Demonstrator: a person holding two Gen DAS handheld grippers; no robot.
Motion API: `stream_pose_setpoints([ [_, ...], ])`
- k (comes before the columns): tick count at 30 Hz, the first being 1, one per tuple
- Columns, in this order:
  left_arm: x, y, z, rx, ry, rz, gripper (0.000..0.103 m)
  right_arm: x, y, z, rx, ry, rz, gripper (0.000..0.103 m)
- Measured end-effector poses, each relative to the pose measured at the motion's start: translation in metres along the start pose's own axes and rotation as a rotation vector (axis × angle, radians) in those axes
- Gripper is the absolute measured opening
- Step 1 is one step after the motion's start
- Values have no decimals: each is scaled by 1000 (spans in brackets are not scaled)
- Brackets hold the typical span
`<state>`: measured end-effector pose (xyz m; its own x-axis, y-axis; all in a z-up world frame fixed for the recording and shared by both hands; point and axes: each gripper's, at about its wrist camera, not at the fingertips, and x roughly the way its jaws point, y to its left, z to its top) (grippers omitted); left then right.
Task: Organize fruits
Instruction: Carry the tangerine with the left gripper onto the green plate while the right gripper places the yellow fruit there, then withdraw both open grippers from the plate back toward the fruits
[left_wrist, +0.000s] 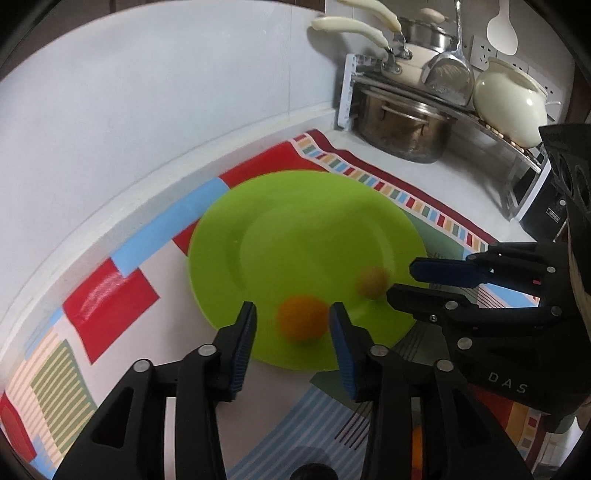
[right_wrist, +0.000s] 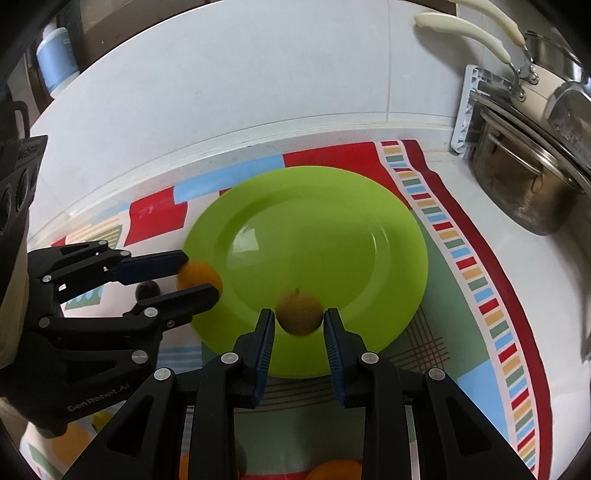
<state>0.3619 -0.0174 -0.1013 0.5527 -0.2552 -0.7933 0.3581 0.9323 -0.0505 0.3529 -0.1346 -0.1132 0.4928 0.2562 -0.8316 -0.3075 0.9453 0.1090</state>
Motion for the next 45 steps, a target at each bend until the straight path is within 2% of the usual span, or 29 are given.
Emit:
stream_pose_setpoints([
  [10,-55,-9,-18,-16,-87,61,43,-44,6,-19,30,-80,-14,29],
  [18,-116,-23,-37,-38,-198,75,64,-105,29,-36,25,-204,-42,30],
  [21,-138,-25,-44,-52,-239,85,70,-124,37,-43,28,-244,-51,42],
  [24,-157,-28,-53,-56,-265,94,75,-140,46,-51,10,-272,-75,46],
  [25,-161,-28,-56,-55,-270,95,76,-145,48,-53,15,-278,-76,49],
  [26,-166,-29,-60,-55,-277,100,78,-149,50,-56,23,-285,-78,57],
  [27,-170,-30,-63,-52,-281,104,81,-152,52,-58,28,-292,-81,61],
  [36,-197,-40,-97,-9,-317,171,87,-172,66,-87,28,-324,-122,63],
  [45,-207,-39,-130,-30,-327,218,88,-180,81,-112,15,-347,-141,63],
])
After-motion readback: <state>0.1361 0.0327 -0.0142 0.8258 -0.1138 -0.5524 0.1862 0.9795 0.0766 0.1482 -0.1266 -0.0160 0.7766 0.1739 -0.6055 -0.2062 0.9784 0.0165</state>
